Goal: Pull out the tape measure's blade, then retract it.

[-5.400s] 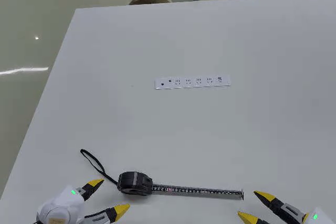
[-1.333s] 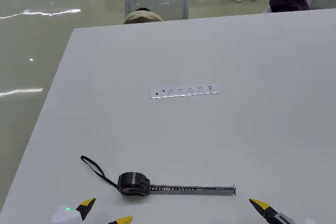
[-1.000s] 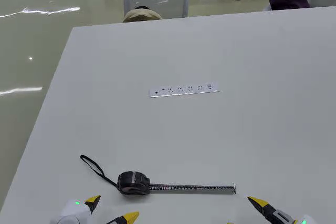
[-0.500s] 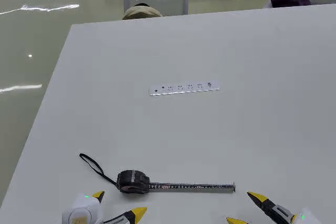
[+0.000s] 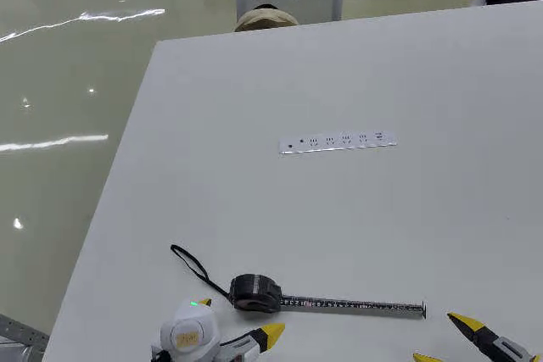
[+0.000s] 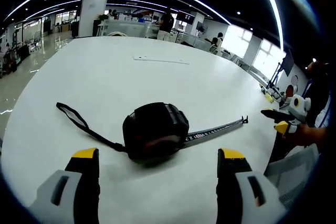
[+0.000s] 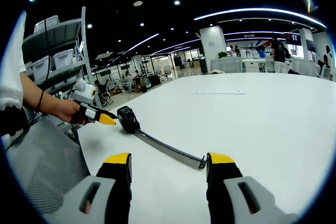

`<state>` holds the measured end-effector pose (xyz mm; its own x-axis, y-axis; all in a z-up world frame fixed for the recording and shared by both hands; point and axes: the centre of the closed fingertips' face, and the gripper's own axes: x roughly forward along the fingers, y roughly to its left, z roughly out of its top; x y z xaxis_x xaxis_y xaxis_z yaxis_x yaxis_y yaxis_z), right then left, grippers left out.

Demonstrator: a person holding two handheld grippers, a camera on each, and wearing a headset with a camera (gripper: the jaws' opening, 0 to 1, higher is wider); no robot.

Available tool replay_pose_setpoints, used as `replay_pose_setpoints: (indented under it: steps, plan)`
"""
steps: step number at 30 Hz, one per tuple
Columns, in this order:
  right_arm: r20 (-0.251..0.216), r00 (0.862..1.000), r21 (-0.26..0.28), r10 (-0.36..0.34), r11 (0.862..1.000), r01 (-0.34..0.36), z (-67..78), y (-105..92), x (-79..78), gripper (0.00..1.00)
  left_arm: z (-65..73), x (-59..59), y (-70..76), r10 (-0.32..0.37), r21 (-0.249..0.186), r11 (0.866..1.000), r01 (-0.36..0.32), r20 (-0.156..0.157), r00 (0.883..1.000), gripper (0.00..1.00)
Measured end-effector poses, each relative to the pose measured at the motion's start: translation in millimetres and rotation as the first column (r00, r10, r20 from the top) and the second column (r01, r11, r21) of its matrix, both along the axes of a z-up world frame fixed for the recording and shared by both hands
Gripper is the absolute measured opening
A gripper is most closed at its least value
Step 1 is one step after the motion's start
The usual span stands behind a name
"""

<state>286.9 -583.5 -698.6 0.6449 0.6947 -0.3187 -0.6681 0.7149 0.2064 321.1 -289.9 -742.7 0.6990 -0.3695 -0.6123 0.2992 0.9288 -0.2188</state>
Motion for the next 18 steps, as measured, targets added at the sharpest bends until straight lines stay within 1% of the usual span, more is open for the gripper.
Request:
replay_pose_setpoints:
  steps: [3,9,11,13,15,17,18]
  plan:
    - [0.001,1.000,-0.001,0.001,1.000,-0.001,0.3,-0.6,1.9,0.57,-2.7,1.3,0.1,0.008,-0.005,1.000,-0.008,-0.008,1.000,0.92]
    - [0.000,1.000,-0.005,0.005,1.000,-0.005,0.0,-1.2,4.3,0.57,-3.4,5.3,-2.5,0.019,-0.009,1.000,-0.019,-0.013,1.000,0.92]
    - [-0.003,1.000,-0.006,0.006,1.000,-0.006,-1.0,-2.3,5.4,0.57,-3.3,6.5,-2.8,0.023,-0.003,1.000,-0.023,-0.013,1.000,0.93]
    - [-0.007,1.000,-0.006,0.008,1.000,-0.008,-2.4,-2.7,5.7,0.57,-4.4,6.9,-4.7,0.021,-0.010,1.000,-0.021,-0.017,1.000,0.92]
    - [-0.010,1.000,-0.014,0.015,1.000,-0.015,-4.3,-2.5,5.2,0.57,-6.5,6.9,-5.9,0.012,0.003,1.000,-0.012,-0.022,1.000,0.92]
    - [-0.013,1.000,-0.014,0.014,1.000,-0.014,-5.3,-3.4,5.8,0.57,-7.3,7.3,-6.6,0.017,-0.002,1.000,-0.017,-0.029,0.999,0.92]
    - [-0.014,1.000,-0.014,0.013,1.000,-0.013,-5.6,-3.8,6.1,0.57,-7.6,8.2,-6.3,0.022,-0.005,1.000,-0.022,-0.027,0.999,0.92]
